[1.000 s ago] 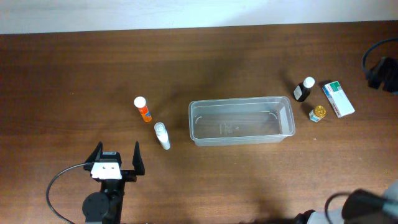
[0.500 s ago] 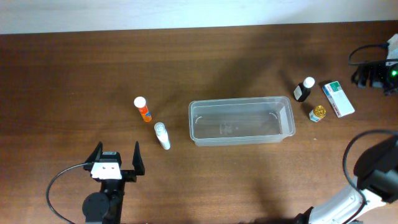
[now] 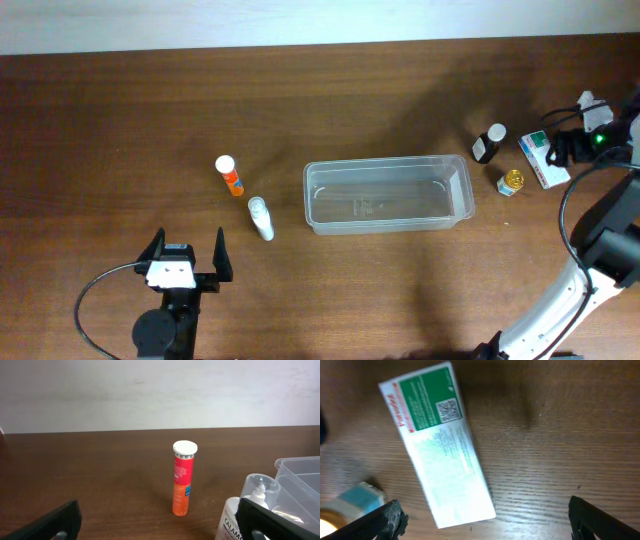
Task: Pack container
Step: 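Move the right gripper over the dark brown bottle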
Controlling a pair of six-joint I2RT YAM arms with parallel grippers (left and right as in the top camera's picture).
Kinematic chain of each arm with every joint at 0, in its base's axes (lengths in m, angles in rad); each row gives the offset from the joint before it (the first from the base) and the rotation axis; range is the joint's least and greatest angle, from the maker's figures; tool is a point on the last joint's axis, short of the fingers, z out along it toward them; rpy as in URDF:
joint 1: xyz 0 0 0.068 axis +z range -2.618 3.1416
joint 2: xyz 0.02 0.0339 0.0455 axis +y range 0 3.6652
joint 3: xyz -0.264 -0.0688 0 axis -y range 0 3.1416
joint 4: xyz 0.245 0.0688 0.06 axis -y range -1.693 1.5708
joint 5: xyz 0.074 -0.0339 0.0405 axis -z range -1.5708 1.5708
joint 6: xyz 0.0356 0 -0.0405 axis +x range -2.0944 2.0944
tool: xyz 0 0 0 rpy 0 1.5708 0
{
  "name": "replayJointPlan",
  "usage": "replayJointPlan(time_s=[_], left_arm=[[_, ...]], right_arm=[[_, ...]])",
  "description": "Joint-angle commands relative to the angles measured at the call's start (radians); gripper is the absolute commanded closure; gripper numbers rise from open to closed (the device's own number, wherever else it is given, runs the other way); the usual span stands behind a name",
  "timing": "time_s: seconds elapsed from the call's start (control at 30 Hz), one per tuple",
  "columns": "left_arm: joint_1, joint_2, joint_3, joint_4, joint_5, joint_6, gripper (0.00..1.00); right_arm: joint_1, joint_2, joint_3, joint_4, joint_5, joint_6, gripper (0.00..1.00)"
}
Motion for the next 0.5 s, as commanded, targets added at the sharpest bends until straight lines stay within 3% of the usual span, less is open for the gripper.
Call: replayJointPlan(time_s=[0.0,0.17,0.27,0.47], left_arm=[[0.004,-0.007,-0.003,-0.003,0.015,0.015,0.01],[0.004,-0.007,-0.003,-0.003,0.015,0.015,0.01],[0.004,-0.007,-0.003,-0.003,0.015,0.015,0.01],[0.004,-0.007,-0.003,-0.003,0.015,0.015,0.01]], right_arm=[[0.002,0.023,0.019,0.008,0.025,-0.031,0.02],[0.026,0.023,0.023,0.011,0.014,-0.031,0.02],[0.052,0.023,0.056,0.003,0.001,0.039,0.01],[0.076,0.021,0.324,-0.179,-0.156,0.072,0.01]])
